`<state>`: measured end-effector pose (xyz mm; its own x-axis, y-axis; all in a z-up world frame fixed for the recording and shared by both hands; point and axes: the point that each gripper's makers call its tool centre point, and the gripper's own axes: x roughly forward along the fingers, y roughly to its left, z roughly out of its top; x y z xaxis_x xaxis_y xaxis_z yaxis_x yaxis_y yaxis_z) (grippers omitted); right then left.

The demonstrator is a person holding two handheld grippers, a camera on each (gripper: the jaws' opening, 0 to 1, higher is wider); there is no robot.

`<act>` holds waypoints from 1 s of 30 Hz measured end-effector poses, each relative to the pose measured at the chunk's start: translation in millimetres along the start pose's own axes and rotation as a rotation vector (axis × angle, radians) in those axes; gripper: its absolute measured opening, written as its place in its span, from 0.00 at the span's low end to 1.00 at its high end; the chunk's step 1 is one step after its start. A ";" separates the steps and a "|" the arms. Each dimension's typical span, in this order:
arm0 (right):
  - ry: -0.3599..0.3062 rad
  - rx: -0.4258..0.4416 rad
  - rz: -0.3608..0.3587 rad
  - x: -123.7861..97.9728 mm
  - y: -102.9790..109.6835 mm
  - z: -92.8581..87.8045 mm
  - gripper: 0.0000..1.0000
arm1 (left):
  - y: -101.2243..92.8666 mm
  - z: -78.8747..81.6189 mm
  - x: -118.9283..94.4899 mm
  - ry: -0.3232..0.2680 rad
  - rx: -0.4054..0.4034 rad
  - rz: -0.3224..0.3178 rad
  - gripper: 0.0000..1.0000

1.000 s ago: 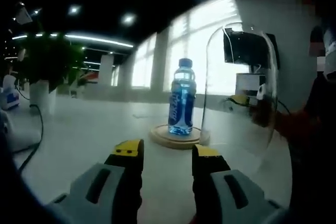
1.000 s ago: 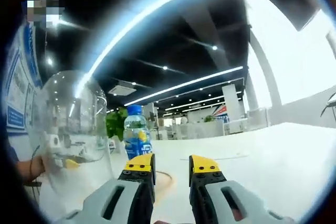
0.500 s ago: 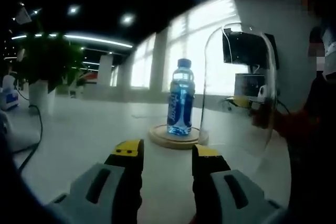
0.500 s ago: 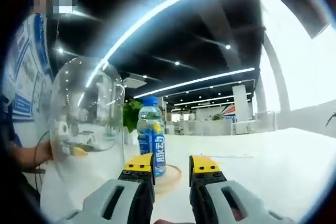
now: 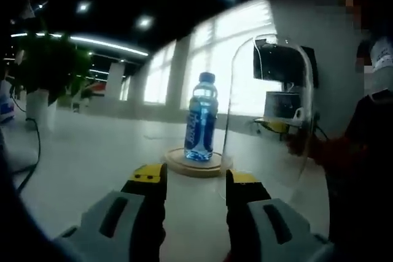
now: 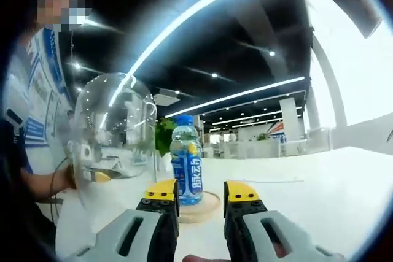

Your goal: Open the cover put in the Mizone put the cover back on

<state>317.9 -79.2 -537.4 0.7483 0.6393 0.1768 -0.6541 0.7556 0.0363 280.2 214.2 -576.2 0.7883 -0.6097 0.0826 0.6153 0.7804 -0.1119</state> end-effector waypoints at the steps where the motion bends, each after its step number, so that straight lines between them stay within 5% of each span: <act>1: 0.002 -0.001 -0.005 -0.2 -1.4 -0.4 0.22 | 0.1 0.1 0.0 0.000 0.005 0.002 0.32; 13: 0.065 0.062 -0.115 -2.6 -14.6 -21.1 0.22 | 2.5 2.4 -1.7 -0.009 0.018 0.021 0.34; 17: 0.108 0.062 -0.099 -5.9 -9.0 -32.4 0.22 | 2.8 2.7 -1.7 -0.011 0.010 0.020 0.33; 30: 0.056 0.059 -0.032 -13.9 -1.0 -17.8 0.24 | -4.1 7.4 -2.8 -0.032 -0.027 -0.040 0.36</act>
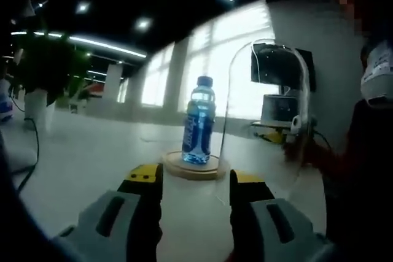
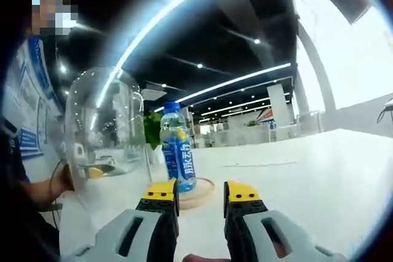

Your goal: Open the cover put in the Mizone put the cover back on

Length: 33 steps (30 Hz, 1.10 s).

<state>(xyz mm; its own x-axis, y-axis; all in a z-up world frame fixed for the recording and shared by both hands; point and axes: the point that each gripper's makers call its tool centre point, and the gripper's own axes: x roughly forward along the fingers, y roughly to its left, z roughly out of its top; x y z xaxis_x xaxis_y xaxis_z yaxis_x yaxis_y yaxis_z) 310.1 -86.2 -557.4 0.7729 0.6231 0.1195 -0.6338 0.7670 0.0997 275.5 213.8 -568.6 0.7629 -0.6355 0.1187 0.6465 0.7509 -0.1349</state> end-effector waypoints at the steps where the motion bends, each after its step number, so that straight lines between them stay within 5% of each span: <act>1: -0.004 -0.011 0.021 -1.3 3.7 1.6 0.25 | -1.9 1.2 -0.1 -0.003 -0.013 -0.014 0.37; 8: -0.056 0.016 0.120 -9.1 19.1 12.8 0.32 | -15.0 3.9 1.8 -0.007 -0.018 -0.078 0.42; 12: -0.069 0.022 0.181 -10.2 30.1 15.9 0.35 | -29.6 -3.0 5.1 0.040 0.014 -0.149 0.46; 24: -0.036 -0.023 0.375 -12.8 77.2 9.3 0.53 | -67.2 0.7 18.8 0.054 -0.002 -0.335 0.54; 33: 0.039 -0.040 0.463 -2.4 97.6 -6.2 0.57 | -75.4 -1.3 27.7 0.085 0.001 -0.372 0.56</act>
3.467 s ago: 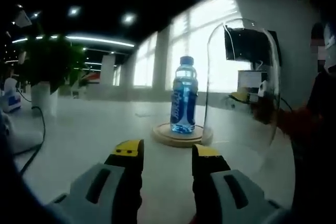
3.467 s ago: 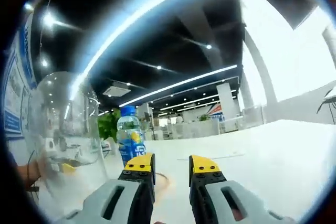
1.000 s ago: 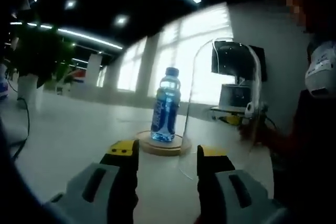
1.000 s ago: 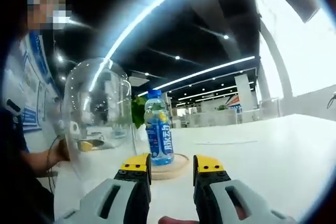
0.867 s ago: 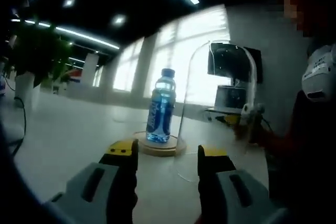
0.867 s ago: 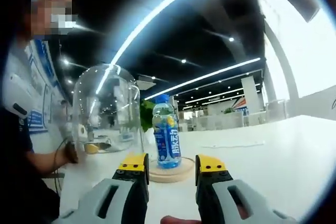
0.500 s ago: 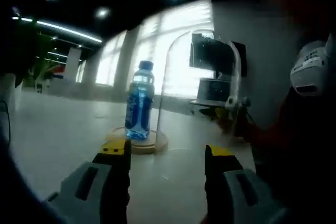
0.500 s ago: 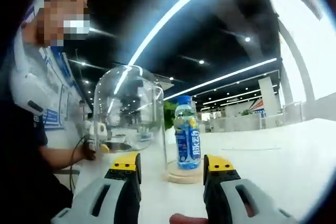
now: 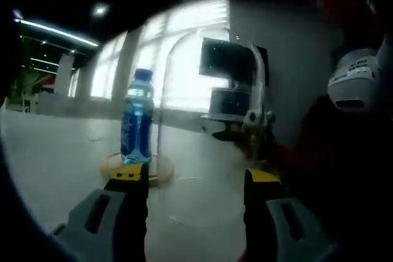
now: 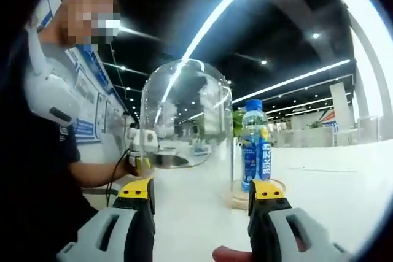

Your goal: Open the cover put in the Mizone put the cover back on

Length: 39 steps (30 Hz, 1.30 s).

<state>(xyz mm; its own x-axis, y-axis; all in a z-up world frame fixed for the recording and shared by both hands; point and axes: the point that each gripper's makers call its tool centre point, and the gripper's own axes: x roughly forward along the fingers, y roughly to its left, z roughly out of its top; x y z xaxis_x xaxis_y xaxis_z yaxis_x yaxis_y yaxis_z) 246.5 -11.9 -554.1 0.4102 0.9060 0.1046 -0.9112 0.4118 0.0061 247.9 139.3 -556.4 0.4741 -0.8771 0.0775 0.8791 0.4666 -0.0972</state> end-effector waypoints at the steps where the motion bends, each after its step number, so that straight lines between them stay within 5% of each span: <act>1: 0.003 0.000 0.004 1.3 0.4 -0.4 0.57 | -1.4 0.3 1.9 0.001 -0.004 -0.007 0.57; 11: 0.023 0.043 0.084 18.6 8.4 -0.7 0.61 | -8.0 4.3 15.8 0.036 0.010 -0.088 0.62; 20: 0.096 -0.007 0.189 37.9 13.2 -4.8 0.65 | -7.3 5.6 28.4 0.045 0.000 -0.134 0.66; 25: 0.044 -0.066 0.243 48.0 14.7 -2.2 0.72 | -7.2 5.1 32.4 0.052 -0.006 -0.146 0.68; 35: 0.024 0.073 0.249 52.9 17.9 2.5 0.74 | -7.2 3.1 37.7 0.065 0.004 -0.161 0.71; 36: 0.015 0.120 0.250 53.3 18.9 5.4 0.76 | -7.6 2.8 38.1 0.068 0.006 -0.162 0.71; 38: -0.084 0.376 0.223 58.9 13.6 29.4 0.81 | -8.1 2.4 39.0 0.071 0.008 -0.162 0.72; 39: -0.084 0.387 0.219 59.8 13.4 31.2 0.83 | -8.4 2.0 39.3 0.073 0.008 -0.162 0.72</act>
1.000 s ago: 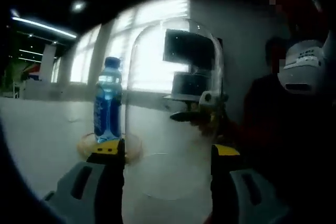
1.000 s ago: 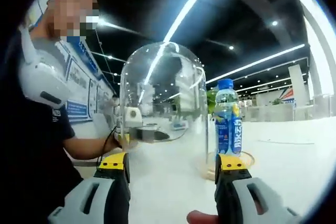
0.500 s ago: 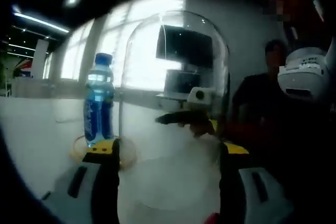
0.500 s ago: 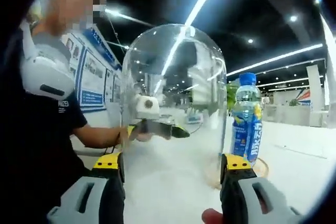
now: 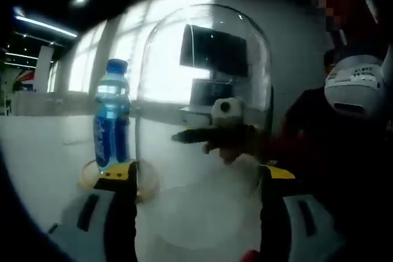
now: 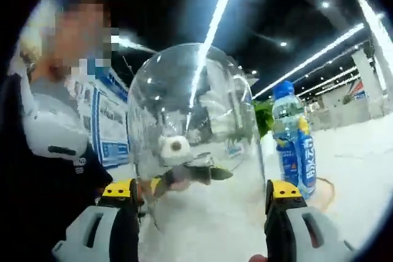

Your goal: Open the cover put in the Mizone put the cover back on

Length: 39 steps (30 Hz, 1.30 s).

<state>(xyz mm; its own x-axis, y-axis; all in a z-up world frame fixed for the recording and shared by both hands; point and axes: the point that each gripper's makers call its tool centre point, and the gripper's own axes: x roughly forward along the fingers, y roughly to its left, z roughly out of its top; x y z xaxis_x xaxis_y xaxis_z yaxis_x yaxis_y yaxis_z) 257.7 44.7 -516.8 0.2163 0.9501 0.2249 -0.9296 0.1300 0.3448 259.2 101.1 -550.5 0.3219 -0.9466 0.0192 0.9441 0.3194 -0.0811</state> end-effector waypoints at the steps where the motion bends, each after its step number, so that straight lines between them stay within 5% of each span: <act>1: -0.003 -0.025 -0.001 2.0 1.5 0.7 0.86 | 0.0 -0.2 0.1 0.000 0.000 0.000 0.72; 4: 0.105 -0.295 -0.037 4.3 -3.0 -17.4 0.83 | -0.2 -0.5 0.1 -0.002 -0.001 0.001 0.72; 6: 0.163 -0.379 -0.049 5.1 -4.0 -25.0 0.83 | -0.3 -0.6 0.2 -0.004 -0.002 0.001 0.72; 20: 0.230 -0.358 0.031 7.6 -9.5 -23.2 0.83 | 3.4 -1.1 0.5 0.004 0.004 0.009 0.72; 24: 0.353 -0.475 0.011 4.6 -12.7 -34.9 0.83 | 3.0 -1.0 0.7 0.007 0.005 0.005 0.72; 39: 0.336 -0.447 0.051 8.7 -17.3 -39.3 0.86 | 3.0 1.9 5.7 0.030 0.041 -0.027 0.74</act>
<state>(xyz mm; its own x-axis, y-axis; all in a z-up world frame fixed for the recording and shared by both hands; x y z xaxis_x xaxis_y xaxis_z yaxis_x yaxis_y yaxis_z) 263.9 61.9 -556.6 0.1285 0.9870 -0.0965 -0.9882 0.1193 -0.0958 264.0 96.8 -548.7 0.2945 -0.9556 -0.0091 0.9548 0.2946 -0.0403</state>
